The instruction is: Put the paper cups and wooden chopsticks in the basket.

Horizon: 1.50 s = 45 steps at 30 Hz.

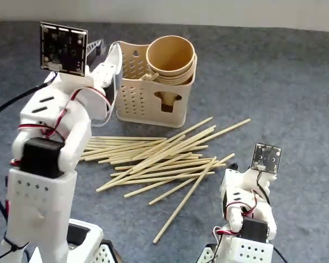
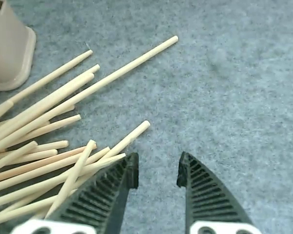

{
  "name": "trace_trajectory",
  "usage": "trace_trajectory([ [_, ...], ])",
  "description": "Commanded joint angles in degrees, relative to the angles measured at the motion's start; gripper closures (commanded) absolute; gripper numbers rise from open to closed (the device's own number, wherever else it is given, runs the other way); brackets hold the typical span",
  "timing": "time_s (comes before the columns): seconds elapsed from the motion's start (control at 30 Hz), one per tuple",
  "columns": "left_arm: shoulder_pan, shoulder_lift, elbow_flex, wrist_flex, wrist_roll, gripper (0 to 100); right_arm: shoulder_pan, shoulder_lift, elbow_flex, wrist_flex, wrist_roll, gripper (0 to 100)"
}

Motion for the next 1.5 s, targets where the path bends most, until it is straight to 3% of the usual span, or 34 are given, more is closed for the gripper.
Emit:
trace_trajectory([
  [0.0, 3.4, -1.5, -7.1, 12.9, 0.0, 89, 0.6, -0.8, 6.1, 0.2, -0.2, 85.4],
  [0.33, 18.1, -1.1, -4.4, 26.6, -5.2, 89, 0.6, -0.8, 6.1, 0.2, -0.3, 85.4],
  [0.53, 21.1, -0.8, 9.0, 24.7, -13.8, 89, 0.6, -0.8, 6.1, 0.3, -0.1, 85.4],
  [0.8, 21.6, -0.7, 23.4, 15.1, -13.8, 89, 0.6, -0.8, 6.1, 0.3, -0.1, 85.4],
  [1.03, 25.1, 6.2, 25.5, 13.2, -13.7, 89, 0.6, -0.8, 6.1, 0.3, -0.3, 85.4],
  [1.13, 24.0, 9.9, 25.5, 12.0, -13.5, 89, 0.6, -0.8, 6.1, 0.2, -0.4, 85.4],
  [1.33, 12.7, 8.4, 28.5, 7.7, -9.1, 89, -0.1, -0.8, 6.1, -0.3, -0.4, 85.4],
  [1.47, 9.9, 6.4, 33.4, 3.0, -8.3, 89, -4.0, -0.2, 2.2, 0.5, -0.2, 85.4],
])
